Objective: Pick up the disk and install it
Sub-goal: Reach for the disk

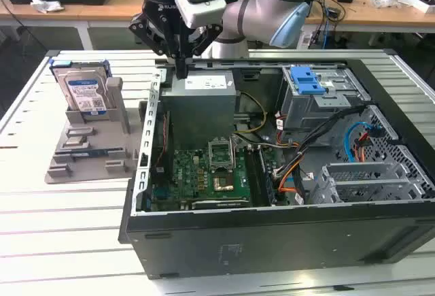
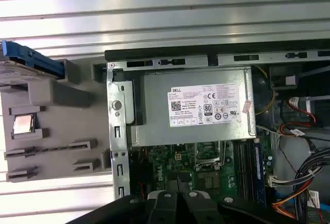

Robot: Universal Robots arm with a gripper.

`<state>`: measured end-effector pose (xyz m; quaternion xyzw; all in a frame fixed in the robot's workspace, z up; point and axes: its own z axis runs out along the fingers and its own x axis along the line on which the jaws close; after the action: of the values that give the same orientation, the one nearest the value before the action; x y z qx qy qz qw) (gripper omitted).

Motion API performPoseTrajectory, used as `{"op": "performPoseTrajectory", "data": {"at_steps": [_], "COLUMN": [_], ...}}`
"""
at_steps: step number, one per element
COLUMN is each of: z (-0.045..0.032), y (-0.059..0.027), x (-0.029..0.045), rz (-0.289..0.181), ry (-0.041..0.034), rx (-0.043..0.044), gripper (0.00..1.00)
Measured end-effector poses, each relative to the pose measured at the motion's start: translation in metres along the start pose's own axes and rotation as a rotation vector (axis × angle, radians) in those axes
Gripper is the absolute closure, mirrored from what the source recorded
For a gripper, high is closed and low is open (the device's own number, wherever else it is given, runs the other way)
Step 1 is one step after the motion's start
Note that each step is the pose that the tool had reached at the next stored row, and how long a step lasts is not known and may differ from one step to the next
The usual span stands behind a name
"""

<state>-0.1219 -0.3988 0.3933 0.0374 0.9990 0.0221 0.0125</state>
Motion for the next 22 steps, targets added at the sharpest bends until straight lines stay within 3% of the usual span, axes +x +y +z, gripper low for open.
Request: {"op": "performPoseTrajectory", "data": {"at_steps": [2, 9, 11, 22], "z": [-0.0003, -0.0008, -0.0011, -0.0021], "y": [-0.0008, -0.0023, -0.0031, -0.0057], "x": [0.0108, 0.0305, 0.0416, 0.0769], "rz": [0.0, 0.0, 0.0, 0.0], "ry": [0.0, 0.0, 0.0, 0.0], "rx": [0.0001, 0.0001, 0.0, 0.0001], "gripper": [0.89, 0.89, 0.89, 0.89]}}
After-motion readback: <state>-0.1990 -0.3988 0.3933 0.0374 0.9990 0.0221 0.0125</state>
